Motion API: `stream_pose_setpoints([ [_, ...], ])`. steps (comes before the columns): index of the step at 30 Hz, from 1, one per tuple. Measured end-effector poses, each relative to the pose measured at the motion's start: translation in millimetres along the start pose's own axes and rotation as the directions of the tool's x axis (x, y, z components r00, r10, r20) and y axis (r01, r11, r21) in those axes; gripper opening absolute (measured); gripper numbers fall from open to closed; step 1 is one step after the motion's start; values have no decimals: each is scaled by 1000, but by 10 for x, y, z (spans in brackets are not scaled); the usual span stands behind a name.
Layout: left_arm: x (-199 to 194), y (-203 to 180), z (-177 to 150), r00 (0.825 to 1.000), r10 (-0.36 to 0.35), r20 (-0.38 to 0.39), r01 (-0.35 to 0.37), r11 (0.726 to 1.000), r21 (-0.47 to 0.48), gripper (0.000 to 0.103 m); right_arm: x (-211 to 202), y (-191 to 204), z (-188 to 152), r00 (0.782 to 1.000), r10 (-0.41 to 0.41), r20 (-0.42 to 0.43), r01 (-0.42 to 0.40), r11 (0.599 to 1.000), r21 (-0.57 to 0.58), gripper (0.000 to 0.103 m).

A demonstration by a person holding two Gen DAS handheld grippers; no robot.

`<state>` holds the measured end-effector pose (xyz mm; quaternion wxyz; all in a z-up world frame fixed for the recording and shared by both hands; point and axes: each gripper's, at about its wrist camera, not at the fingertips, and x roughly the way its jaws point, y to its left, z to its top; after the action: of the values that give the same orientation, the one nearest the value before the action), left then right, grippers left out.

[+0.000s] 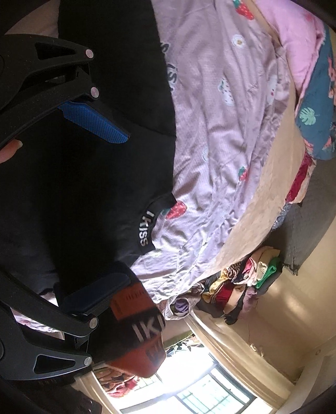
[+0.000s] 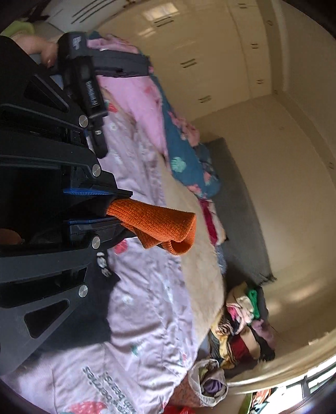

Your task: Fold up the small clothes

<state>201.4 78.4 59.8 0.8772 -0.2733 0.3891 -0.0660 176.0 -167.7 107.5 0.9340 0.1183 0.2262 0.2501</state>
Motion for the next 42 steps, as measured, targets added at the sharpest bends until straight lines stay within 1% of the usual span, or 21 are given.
stream_pose_setpoints([
  [6, 57, 240, -99, 1000, 0, -29, -1, 999, -38, 94, 366, 98, -320, 992, 2, -128, -4, 1000, -17, 13],
  [12, 175, 400, -262, 996, -22, -85, 17, 998, -53, 94, 650, 125, -662, 967, 9, -253, -17, 999, -27, 16],
  [13, 188, 434, -290, 995, -28, -93, 23, 998, -60, 94, 680, 132, -701, 963, 14, -270, -23, 999, -31, 19],
  [15, 216, 495, -339, 994, -34, -107, 26, 997, -76, 94, 715, 153, -791, 951, 36, -306, -53, 997, -48, 34],
  [16, 223, 516, -358, 993, -34, -112, 25, 996, -81, 94, 716, 166, -810, 948, 45, -314, -65, 996, -55, 39],
  [17, 229, 541, -379, 993, -35, -116, 25, 996, -86, 94, 709, 187, -837, 943, 55, -327, -79, 995, -63, 54],
  [18, 232, 551, -391, 992, -36, -119, 25, 996, -88, 94, 687, 198, -862, 940, 70, -335, -95, 994, -61, 61],
  [20, 236, 577, -420, 991, -41, -128, 29, 995, -93, 94, 632, 187, -884, 931, 110, -347, -131, 991, -38, 61],
  [22, 239, 574, -446, 990, -37, -135, 25, 996, -89, 94, 569, 129, -882, 928, 127, -350, -140, 990, -11, 61],
  [25, 260, 585, -504, 988, -13, -154, 1, 997, -74, 93, 467, -2, -821, 934, 123, -336, -123, 992, 21, 61],
  [27, 281, 590, -557, 986, 13, -164, -22, 998, -51, 84, 392, -141, -765, 943, 92, -320, -86, 996, 33, 62],
  [28, 297, 590, -575, 985, 26, -168, -33, 999, -43, 81, 357, -235, -730, 948, 66, -313, -56, 998, 41, 62],
  [30, 349, 579, -624, 982, 46, -181, -52, 998, -24, 70, 325, -383, -674, 953, 34, -301, -16, 998, 61, 62],
  [32, 412, 558, -658, 980, 55, -189, -59, 998, -14, 65, 281, -537, -621, 957, -12, -291, 34, 997, 70, 62],
  [34, 490, 503, -681, 978, 86, -187, -86, 996, 10, 61, 240, -672, -581, 958, -63, -281, 86, 994, 71, 62],
  [35, 530, 471, -689, 978, 97, -187, -94, 995, 22, 51, 199, -774, -546, 957, -97, -275, 122, 990, 76, 62],
  [36, 574, 426, -701, 977, 109, -185, -103, 994, 38, 37, 162, -857, -528, 957, -112, -268, 140, 986, 87, 62],
  [37, 602, 394, -704, 976, 119, -182, -112, 993, 48, 30, 140, -935, -510, 957, -124, -263, 154, 983, 98, 62],
  [38, 633, 338, -701, 976, 115, -185, -106, 993, 61, 16, 92, -1041, -477, 956, -146, -254, 179, 977, 114, 62],
  [40, 613, 233, -664, 980, 106, -167, -93, 992, 80, 13, 0, -1215, -433, 955, -184, -233, 219, 966, 136, 62],
  [42, 493, 94, -591, 989, 92, -117, -79, 990, 117, 13, -110, -1387, -390, 947, -238, -214, 272, 951, 150, 62],
])
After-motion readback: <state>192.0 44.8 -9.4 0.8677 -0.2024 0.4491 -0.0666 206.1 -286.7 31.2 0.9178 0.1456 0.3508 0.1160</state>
